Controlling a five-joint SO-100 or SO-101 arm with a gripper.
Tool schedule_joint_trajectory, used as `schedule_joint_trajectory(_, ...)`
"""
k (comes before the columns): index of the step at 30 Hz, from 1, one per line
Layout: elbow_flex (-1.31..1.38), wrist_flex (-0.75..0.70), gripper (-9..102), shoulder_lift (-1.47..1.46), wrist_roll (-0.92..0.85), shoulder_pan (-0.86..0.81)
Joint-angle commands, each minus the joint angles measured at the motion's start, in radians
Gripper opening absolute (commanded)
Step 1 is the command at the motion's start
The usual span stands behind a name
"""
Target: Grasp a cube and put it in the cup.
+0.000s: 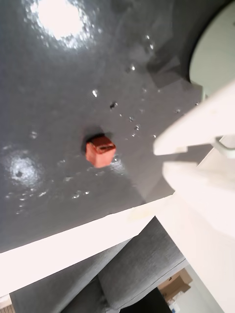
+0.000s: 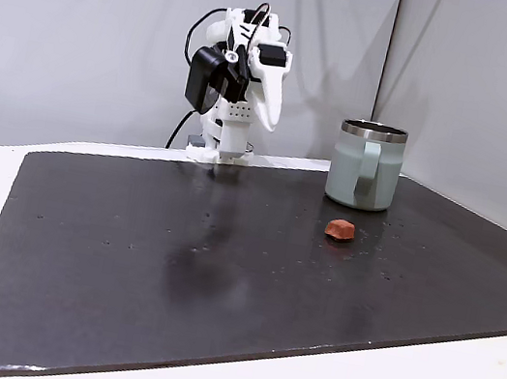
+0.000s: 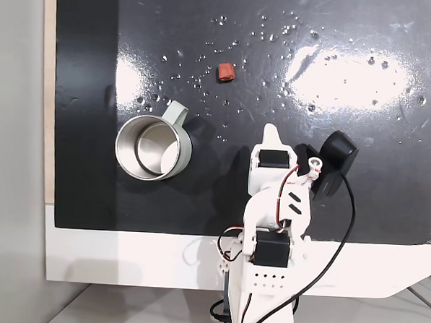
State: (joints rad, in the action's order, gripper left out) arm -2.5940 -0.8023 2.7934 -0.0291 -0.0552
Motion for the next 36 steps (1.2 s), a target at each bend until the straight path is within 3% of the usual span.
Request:
schedule_joint_trajectory(1, 0.198, 0.018, 0, -0.158, 0.011, 0.018)
schedule_joint_trajectory(13, 0.611, -0.078, 0, -0.640, 0.055, 0.031)
schedule_joint_trajectory(20, 0.842, -0.204, 0, -0.956, 0.100, 0.038)
schedule_joint_trajectory(36, 1.285, -0.393, 0, -1.321, 0.218, 0.143)
